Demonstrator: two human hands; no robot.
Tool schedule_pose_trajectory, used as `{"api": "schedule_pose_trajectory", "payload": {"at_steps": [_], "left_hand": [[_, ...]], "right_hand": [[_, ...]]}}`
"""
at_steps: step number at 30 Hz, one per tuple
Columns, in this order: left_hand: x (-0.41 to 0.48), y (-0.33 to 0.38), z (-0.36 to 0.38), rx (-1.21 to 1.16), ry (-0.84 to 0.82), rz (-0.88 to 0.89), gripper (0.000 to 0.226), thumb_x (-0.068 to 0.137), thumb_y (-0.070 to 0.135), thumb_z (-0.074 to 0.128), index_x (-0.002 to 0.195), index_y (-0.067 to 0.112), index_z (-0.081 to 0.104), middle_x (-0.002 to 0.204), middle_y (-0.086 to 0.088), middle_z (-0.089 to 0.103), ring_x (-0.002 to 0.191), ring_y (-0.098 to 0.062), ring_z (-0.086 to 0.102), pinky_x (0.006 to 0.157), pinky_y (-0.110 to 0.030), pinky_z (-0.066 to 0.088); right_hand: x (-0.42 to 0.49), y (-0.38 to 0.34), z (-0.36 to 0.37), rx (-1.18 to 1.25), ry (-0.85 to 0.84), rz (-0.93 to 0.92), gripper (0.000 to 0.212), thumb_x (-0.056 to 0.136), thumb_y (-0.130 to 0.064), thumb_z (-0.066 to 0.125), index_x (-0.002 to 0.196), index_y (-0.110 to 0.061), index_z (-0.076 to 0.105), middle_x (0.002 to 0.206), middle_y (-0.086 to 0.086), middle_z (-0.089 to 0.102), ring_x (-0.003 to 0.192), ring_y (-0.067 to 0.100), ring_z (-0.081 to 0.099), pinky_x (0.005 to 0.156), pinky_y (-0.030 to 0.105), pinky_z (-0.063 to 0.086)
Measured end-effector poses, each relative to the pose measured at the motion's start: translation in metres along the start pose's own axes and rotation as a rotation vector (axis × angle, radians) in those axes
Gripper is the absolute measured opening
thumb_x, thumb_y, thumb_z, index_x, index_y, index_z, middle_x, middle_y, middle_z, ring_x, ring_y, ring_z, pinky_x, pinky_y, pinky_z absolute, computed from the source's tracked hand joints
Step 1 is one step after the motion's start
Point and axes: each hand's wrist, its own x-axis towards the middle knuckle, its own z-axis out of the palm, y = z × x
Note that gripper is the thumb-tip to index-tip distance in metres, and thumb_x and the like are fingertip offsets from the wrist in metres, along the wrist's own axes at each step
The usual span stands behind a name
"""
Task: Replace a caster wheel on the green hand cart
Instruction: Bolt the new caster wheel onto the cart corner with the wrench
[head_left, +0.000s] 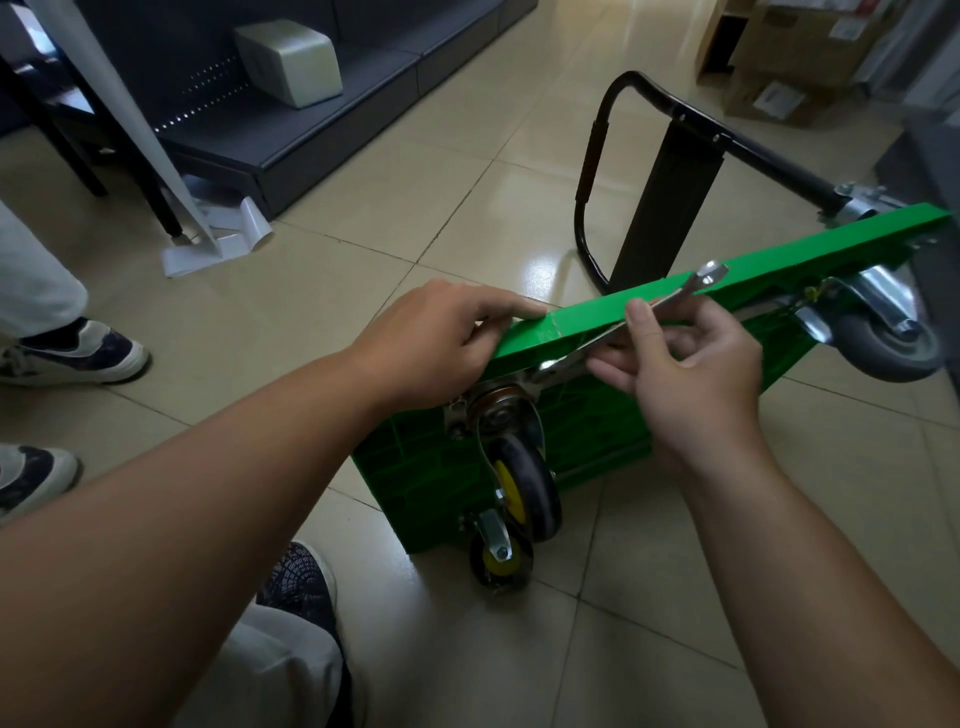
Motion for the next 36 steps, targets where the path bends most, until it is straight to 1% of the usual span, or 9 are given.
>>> {"api": "schedule_pose_trajectory", "payload": {"at_steps": [5, 9, 13, 17, 21, 24, 28, 33, 36], "left_hand": [[0.001, -0.001, 0.001, 0.003, -0.018, -0.006, 0.038, 0.106, 0.022, 0.053, 0.135, 0.044, 0.064, 0.08, 0.028, 0.058, 0.052, -0.004, 0.051, 0.051, -0.023, 0.031], [0.001, -0.003, 0.001, -0.001, -0.021, -0.02, 0.038, 0.106, 0.023, 0.052, 0.135, 0.045, 0.063, 0.091, 0.014, 0.071, 0.05, -0.01, 0.052, 0.049, -0.024, 0.038], [0.002, -0.002, 0.003, -0.01, -0.016, -0.037, 0.037, 0.106, 0.025, 0.052, 0.133, 0.046, 0.064, 0.083, 0.021, 0.064, 0.049, -0.013, 0.053, 0.046, -0.02, 0.037], [0.003, -0.001, 0.003, -0.011, -0.015, -0.048, 0.036, 0.106, 0.026, 0.051, 0.132, 0.048, 0.064, 0.088, 0.012, 0.071, 0.051, -0.018, 0.056, 0.046, -0.025, 0.039], [0.001, 0.002, 0.003, 0.004, -0.028, -0.03, 0.031, 0.104, 0.042, 0.054, 0.134, 0.048, 0.061, 0.115, 0.011, 0.074, 0.075, -0.014, 0.071, 0.068, -0.037, 0.06], [-0.001, 0.004, 0.002, 0.043, -0.072, -0.018, 0.046, 0.096, 0.059, 0.053, 0.141, 0.049, 0.053, 0.129, 0.016, 0.069, 0.092, -0.013, 0.072, 0.079, -0.04, 0.059], [0.002, 0.001, -0.001, 0.012, -0.107, -0.009, 0.056, 0.086, 0.06, 0.05, 0.142, 0.052, 0.052, 0.133, 0.019, 0.066, 0.096, -0.012, 0.069, 0.076, -0.031, 0.05], [0.0, 0.004, -0.001, 0.127, -0.124, 0.032, 0.065, 0.089, 0.065, 0.055, 0.151, 0.05, 0.042, 0.139, 0.013, 0.063, 0.112, -0.013, 0.064, 0.087, -0.035, 0.053], [-0.001, 0.007, -0.002, 0.242, -0.172, 0.126, 0.07, 0.09, 0.063, 0.052, 0.156, 0.056, 0.028, 0.136, 0.011, 0.062, 0.102, -0.013, 0.062, 0.08, -0.034, 0.054]], "right_hand": [[-0.003, 0.009, -0.004, 0.105, 0.056, 0.047, 0.003, 0.1, -0.013, 0.065, 0.101, -0.013, 0.063, 0.105, 0.026, 0.07, 0.08, 0.031, 0.078, 0.069, 0.036, 0.064], [-0.001, 0.009, -0.003, 0.118, 0.05, 0.053, 0.003, 0.1, -0.014, 0.065, 0.102, -0.013, 0.063, 0.102, 0.021, 0.072, 0.081, 0.03, 0.078, 0.069, 0.037, 0.065], [-0.002, 0.009, -0.005, 0.102, 0.033, 0.043, 0.003, 0.1, -0.013, 0.064, 0.103, -0.014, 0.063, 0.103, 0.022, 0.071, 0.081, 0.029, 0.079, 0.068, 0.034, 0.064], [-0.003, 0.009, -0.007, 0.099, 0.025, 0.049, 0.004, 0.1, -0.013, 0.064, 0.104, -0.014, 0.062, 0.105, 0.021, 0.071, 0.083, 0.028, 0.079, 0.069, 0.035, 0.064], [-0.006, 0.006, -0.006, 0.083, 0.028, 0.035, 0.005, 0.1, -0.012, 0.064, 0.104, -0.012, 0.063, 0.103, 0.018, 0.073, 0.083, 0.025, 0.079, 0.07, 0.035, 0.064], [-0.013, 0.002, -0.008, -0.021, -0.007, -0.118, 0.006, 0.097, -0.013, 0.069, 0.1, -0.017, 0.066, 0.092, 0.008, 0.076, 0.082, 0.02, 0.078, 0.068, 0.033, 0.065], [-0.023, -0.002, -0.008, -0.101, -0.068, -0.274, 0.007, 0.096, -0.016, 0.071, 0.1, -0.019, 0.067, 0.094, 0.004, 0.076, 0.088, 0.019, 0.077, 0.073, 0.037, 0.065], [-0.023, 0.006, -0.031, 0.071, 0.065, -0.119, 0.004, 0.097, -0.009, 0.066, 0.099, -0.011, 0.063, 0.095, 0.008, 0.075, 0.088, 0.022, 0.078, 0.07, 0.035, 0.065], [-0.018, 0.019, -0.042, 0.081, 0.094, -0.062, 0.004, 0.098, -0.01, 0.067, 0.097, -0.012, 0.063, 0.096, 0.009, 0.074, 0.087, 0.024, 0.078, 0.07, 0.036, 0.065]]}}
